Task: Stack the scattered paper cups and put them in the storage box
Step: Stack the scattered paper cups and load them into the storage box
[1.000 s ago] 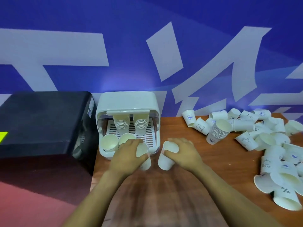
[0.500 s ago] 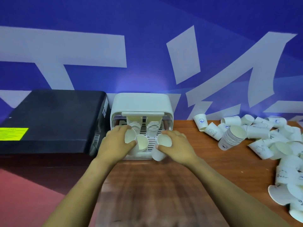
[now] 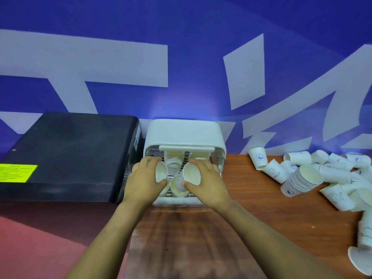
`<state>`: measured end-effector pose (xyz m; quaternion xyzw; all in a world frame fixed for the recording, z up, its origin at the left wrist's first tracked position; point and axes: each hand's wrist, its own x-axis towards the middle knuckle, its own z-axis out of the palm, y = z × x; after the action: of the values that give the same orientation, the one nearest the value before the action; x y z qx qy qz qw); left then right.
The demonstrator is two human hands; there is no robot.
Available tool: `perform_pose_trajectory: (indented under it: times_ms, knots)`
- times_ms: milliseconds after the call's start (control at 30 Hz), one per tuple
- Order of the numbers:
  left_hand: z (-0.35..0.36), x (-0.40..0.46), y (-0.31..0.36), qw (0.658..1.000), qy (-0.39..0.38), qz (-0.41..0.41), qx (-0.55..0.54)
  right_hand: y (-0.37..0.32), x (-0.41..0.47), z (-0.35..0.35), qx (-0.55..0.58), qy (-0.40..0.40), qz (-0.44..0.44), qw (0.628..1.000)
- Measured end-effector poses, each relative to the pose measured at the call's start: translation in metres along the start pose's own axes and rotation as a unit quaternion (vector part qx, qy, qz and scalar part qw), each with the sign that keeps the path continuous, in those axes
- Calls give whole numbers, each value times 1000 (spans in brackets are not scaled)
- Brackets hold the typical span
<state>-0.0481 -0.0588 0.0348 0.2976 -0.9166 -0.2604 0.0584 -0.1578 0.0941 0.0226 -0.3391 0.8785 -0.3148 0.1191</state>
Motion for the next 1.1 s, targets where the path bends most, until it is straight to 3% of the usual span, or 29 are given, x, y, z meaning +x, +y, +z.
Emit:
perform_pose_trajectory:
  times_ms: [233,733,967,1100]
  knots:
    - [19,11,-12,1000,-18,-12,7,5,14,31,-41,-2,-7,999]
    - [57,25,-29,997,-58,-27,42,23,31,61,-13,-17,13,1000]
    - [63,19,-32,986,-151,-61,46,33,22,61,-45,-123,47,990]
    - [55,16,-22,994,-103,-35,10,36,19,50,-23,-121,27,992]
